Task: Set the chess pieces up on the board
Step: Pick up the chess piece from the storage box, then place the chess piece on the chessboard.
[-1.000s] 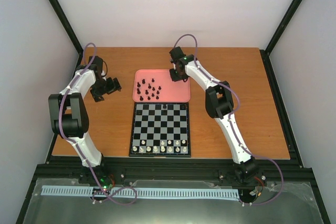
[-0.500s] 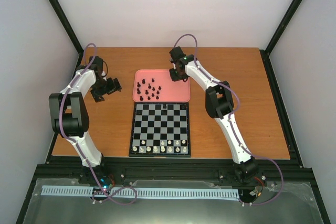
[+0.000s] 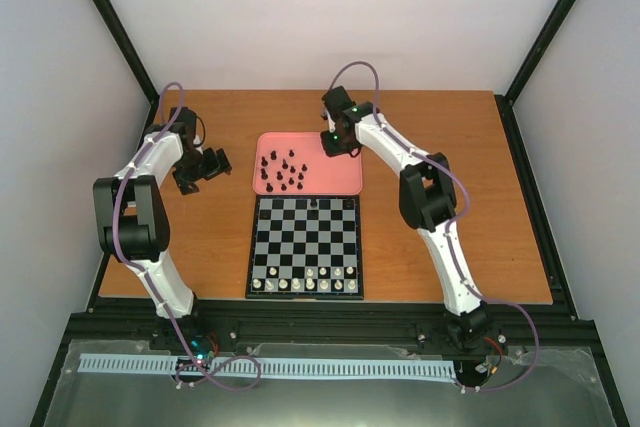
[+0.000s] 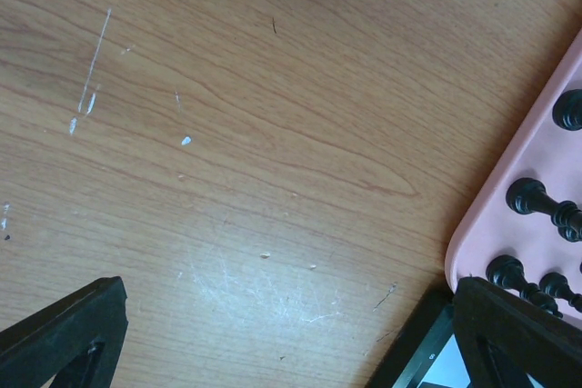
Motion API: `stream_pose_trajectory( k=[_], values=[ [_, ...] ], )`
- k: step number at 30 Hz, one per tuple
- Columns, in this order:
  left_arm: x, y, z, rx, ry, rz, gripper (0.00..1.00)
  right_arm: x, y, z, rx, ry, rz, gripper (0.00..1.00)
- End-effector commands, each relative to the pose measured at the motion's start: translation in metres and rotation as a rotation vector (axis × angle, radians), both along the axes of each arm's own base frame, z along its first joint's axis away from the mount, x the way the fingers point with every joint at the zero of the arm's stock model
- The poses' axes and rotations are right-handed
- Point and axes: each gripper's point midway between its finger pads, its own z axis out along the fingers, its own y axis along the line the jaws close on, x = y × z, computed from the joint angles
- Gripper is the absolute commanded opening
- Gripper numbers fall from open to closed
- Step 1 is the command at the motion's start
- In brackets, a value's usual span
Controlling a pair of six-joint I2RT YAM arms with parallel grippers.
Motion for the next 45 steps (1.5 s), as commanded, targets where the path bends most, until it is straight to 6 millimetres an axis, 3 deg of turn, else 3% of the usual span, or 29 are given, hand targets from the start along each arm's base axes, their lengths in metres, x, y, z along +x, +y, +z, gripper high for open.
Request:
stream_pose_trajectory(
  k=[1,3,6,13,23,26,31,45],
  values=[
    [0.009,-0.002,0.012,0.002,-0.042,-0.017,1.00,-0.042,0.041,0.085,0.107,-0.103,0.123,0.09],
    [0.009,-0.002,0.013,0.005,-0.045,-0.017,1.00,-0.073,0.053,0.101,0.138,-0.100,0.177,0.09],
    [0.008,-0.001,0.015,0.007,-0.050,-0.017,1.00,-0.123,0.067,0.107,0.156,-0.083,0.259,0.09],
    [0.005,-0.001,0.020,0.010,-0.069,-0.014,1.00,-0.240,0.074,0.080,0.172,0.015,0.399,0.09],
    [0.000,-0.001,0.033,0.017,-0.113,-0.012,1.00,-0.333,0.100,0.046,0.143,0.046,0.607,0.10],
    [-0.001,-0.002,0.035,0.016,-0.117,-0.012,1.00,-0.351,0.104,0.041,0.152,0.063,0.636,0.10],
    [-0.003,-0.003,0.037,0.020,-0.127,-0.016,1.00,-0.361,0.101,0.031,0.155,0.098,0.628,0.10],
    [-0.003,-0.003,0.042,0.025,-0.142,-0.020,1.00,-0.356,0.102,0.016,0.101,0.110,0.607,0.11]
  ],
)
